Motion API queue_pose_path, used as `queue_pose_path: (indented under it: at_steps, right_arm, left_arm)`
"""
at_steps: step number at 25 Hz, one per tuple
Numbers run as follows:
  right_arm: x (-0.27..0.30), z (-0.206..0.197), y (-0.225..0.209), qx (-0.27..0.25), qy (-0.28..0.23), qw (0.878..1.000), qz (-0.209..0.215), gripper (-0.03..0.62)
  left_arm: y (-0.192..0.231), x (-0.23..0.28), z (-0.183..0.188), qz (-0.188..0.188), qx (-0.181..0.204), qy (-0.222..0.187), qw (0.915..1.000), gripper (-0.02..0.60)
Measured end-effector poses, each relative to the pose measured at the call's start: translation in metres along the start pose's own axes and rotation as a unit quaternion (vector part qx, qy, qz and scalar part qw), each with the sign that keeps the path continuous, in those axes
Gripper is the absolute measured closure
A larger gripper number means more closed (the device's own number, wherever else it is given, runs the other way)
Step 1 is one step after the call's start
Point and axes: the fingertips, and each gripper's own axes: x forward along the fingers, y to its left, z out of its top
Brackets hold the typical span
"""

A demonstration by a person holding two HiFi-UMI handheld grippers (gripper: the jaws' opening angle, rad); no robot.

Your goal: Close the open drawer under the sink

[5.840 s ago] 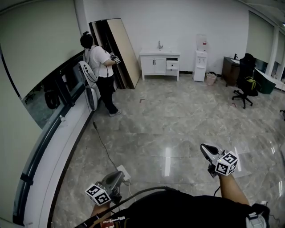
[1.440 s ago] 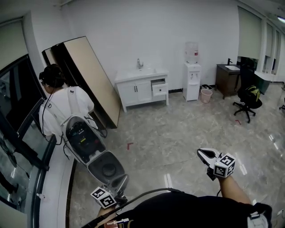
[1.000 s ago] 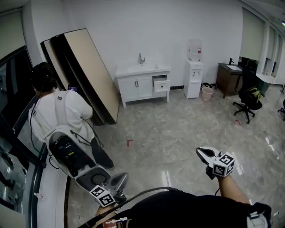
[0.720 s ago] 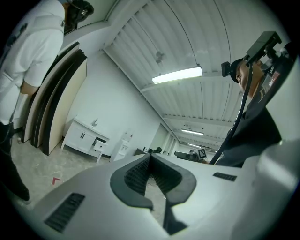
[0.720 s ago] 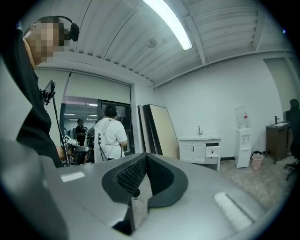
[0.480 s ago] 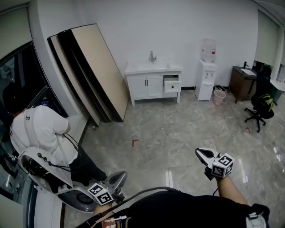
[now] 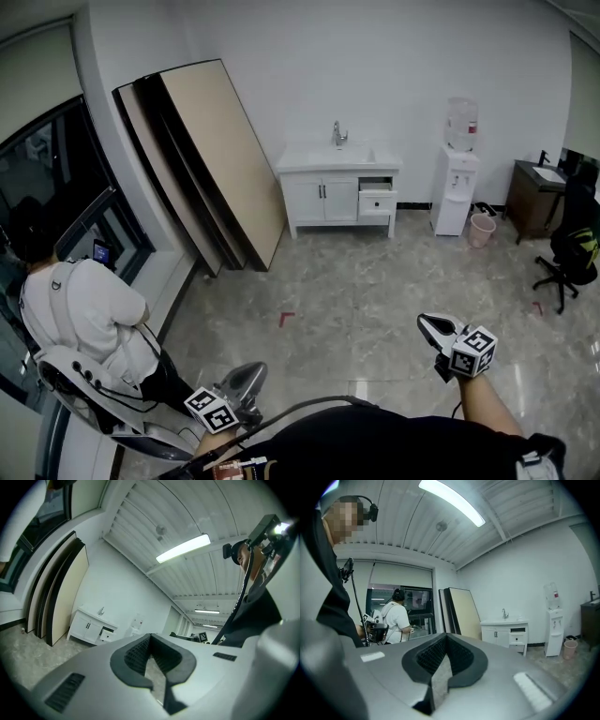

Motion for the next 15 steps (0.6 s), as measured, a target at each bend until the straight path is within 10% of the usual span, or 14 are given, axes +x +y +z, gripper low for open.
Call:
queue_pose_path:
  at_steps: [15]
  right_arm:
    - [0.015, -0.019, -0.087, 0.037, 0.008, 0.999, -0.014, 0.592]
  left_arm:
    - [0.026, 0.097, -0.005, -0.013, -0.006, 0.025, 0.9996, 0.581]
